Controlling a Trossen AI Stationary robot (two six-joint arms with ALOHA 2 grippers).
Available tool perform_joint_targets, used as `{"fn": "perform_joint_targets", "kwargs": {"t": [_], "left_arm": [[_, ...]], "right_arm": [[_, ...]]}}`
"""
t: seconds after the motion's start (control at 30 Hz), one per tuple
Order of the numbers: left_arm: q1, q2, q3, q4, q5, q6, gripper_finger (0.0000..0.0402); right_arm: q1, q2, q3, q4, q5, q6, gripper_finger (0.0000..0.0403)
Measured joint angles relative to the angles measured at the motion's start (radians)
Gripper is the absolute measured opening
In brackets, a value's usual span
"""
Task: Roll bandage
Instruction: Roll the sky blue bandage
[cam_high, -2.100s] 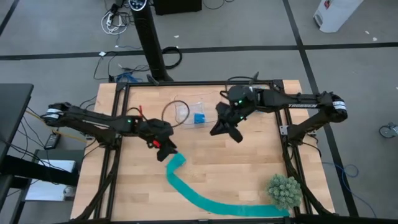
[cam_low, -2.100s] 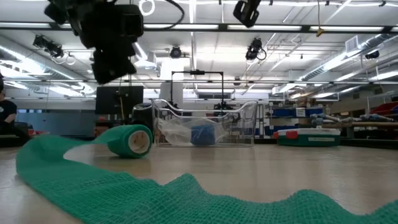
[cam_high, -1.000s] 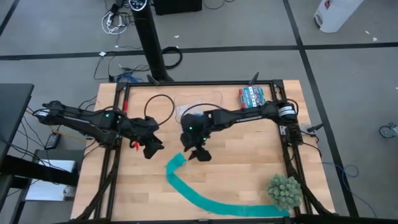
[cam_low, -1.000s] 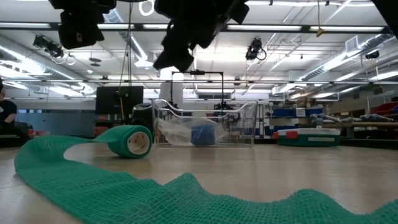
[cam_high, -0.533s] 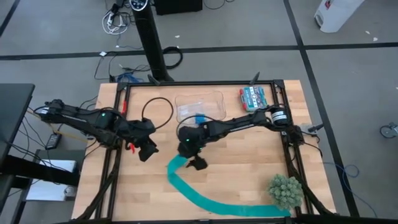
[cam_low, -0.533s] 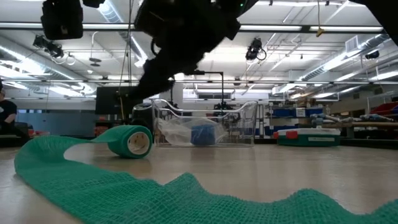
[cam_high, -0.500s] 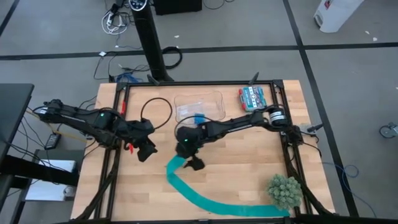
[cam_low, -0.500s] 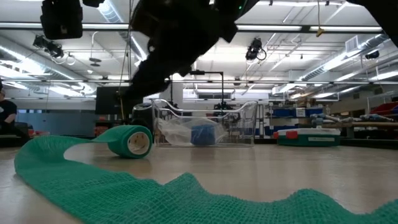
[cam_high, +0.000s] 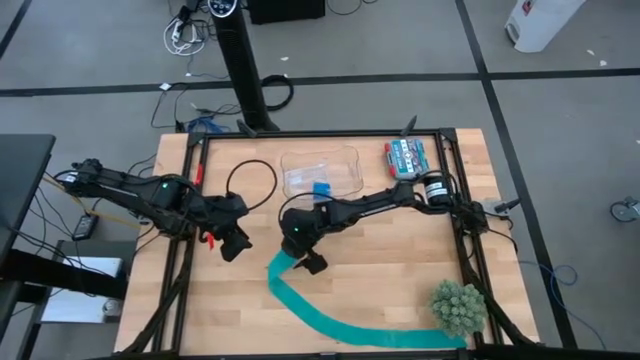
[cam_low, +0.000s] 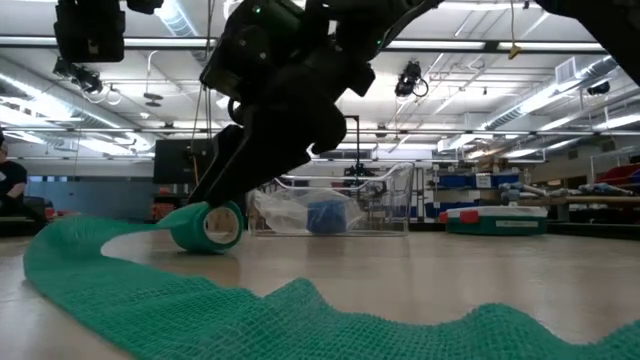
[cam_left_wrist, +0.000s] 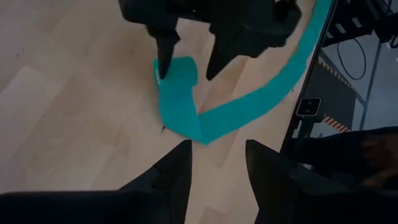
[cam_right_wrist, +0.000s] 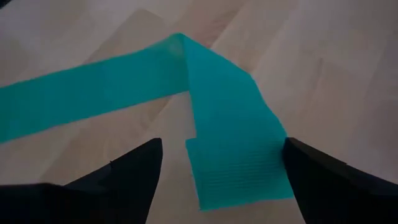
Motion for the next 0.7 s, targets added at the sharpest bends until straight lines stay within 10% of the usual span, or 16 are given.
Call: {"fn": "perform_joint_targets", "kwargs": {"t": [0.7], "left_arm": [[-0.001, 0.0, 0.0, -0.001, 0.008, 0.012, 0.0157]], "right_arm": [[-0.002, -0.042, -0.002, -0.005, 0.098, -0.015, 0.0308]]}}
